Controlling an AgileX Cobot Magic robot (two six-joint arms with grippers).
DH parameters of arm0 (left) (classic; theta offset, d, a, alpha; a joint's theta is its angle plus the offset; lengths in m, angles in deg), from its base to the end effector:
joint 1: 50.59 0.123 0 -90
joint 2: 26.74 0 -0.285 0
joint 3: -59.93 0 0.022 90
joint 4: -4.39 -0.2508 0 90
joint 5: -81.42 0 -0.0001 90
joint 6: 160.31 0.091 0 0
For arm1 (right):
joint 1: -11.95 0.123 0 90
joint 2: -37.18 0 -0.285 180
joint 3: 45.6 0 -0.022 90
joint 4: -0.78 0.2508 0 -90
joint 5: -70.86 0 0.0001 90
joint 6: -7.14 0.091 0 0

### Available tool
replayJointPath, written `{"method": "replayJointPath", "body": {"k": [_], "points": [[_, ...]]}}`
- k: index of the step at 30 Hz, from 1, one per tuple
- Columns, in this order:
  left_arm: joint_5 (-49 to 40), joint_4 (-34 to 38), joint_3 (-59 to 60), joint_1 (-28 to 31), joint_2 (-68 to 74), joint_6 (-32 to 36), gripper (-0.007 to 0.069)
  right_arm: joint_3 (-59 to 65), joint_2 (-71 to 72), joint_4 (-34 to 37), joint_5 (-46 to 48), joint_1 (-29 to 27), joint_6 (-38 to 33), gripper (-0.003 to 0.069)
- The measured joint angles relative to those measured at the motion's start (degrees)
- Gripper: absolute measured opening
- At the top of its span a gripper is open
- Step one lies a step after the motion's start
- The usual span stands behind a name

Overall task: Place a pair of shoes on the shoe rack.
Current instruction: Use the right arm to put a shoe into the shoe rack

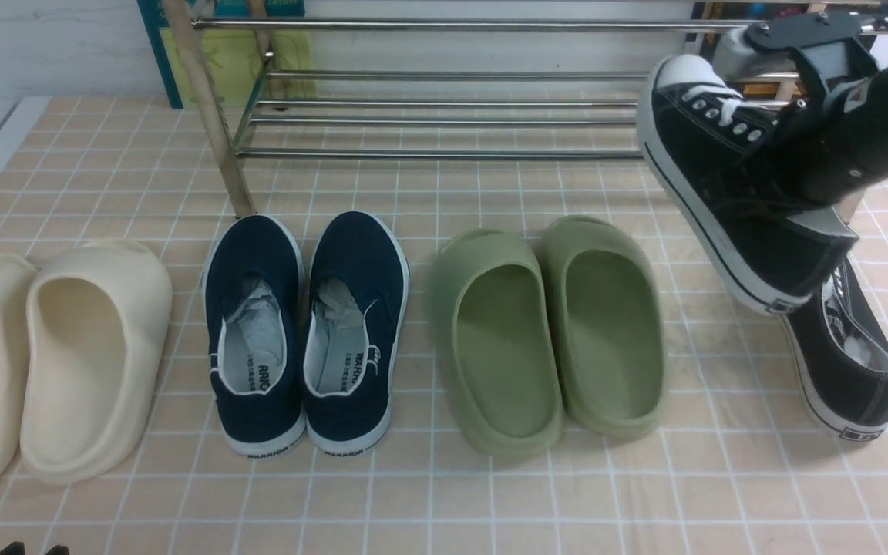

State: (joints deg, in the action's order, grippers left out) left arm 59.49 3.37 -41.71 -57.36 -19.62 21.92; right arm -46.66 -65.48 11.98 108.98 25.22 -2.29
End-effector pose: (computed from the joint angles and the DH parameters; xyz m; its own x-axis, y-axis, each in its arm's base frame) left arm 0.0520 -0.0056 0.1727 -0.2904 0.0903 -0.9526 0.1279 0.9903 0.0549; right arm 0.3591 0.0959 0.3038 -0.7335 -0.1832 -0.6545 -0.3115 0.9465 0.0842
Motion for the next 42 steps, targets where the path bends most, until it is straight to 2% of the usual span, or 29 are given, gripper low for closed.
{"method": "replayJointPath", "body": {"k": [9, 18, 23, 30, 32, 38, 40, 42], "points": [[0.0, 0.0, 0.0, 0.0, 0.0, 0.0, 0.0237, -19.85, -17.2, -0.9, -0.05, 0.0, -0.14, -0.0001], [0.0, 0.0, 0.0, 0.0, 0.0, 0.0, 0.0238, -38.16, -28.94, -4.92, 0.17, 0.0, 0.09, 0.0], [0.0, 0.0, 0.0, 0.0, 0.0, 0.0, 0.0239, -44.04, -32.95, -7.95, 0.97, 0.0, 5.65, 0.0003], [0.0, 0.0, 0.0, 0.0, 0.0, 0.0, 0.0239, -45.07, -34.82, -11.76, 0.33, 0.0, 12.51, 0.0026], [0.0, 0.0, 0.0, 0.0, 0.0, 0.0, 0.0239, -45.07, -34.88, -12.0, 0.02, 0.0, 12.82, 0.0057], [0.0, 0.0, 0.0, 0.0, 0.0, 0.0, 0.0239, -45.51, -34.88, -12.7, -0.07, -0.14, 12.9, 0.0216], [0.0, 0.0, 0.0, 0.0, 0.0, 0.0, 0.0239, -45.62, -34.68, -12.14, 0.13, -0.13, 12.75, 0.0311], [0.0, 0.0, 0.0, 0.0, 0.0, 0.0, 0.0239, -45.62, -33.82, -11.21, 0.42, -0.13, 12.75, 0.037]]}}
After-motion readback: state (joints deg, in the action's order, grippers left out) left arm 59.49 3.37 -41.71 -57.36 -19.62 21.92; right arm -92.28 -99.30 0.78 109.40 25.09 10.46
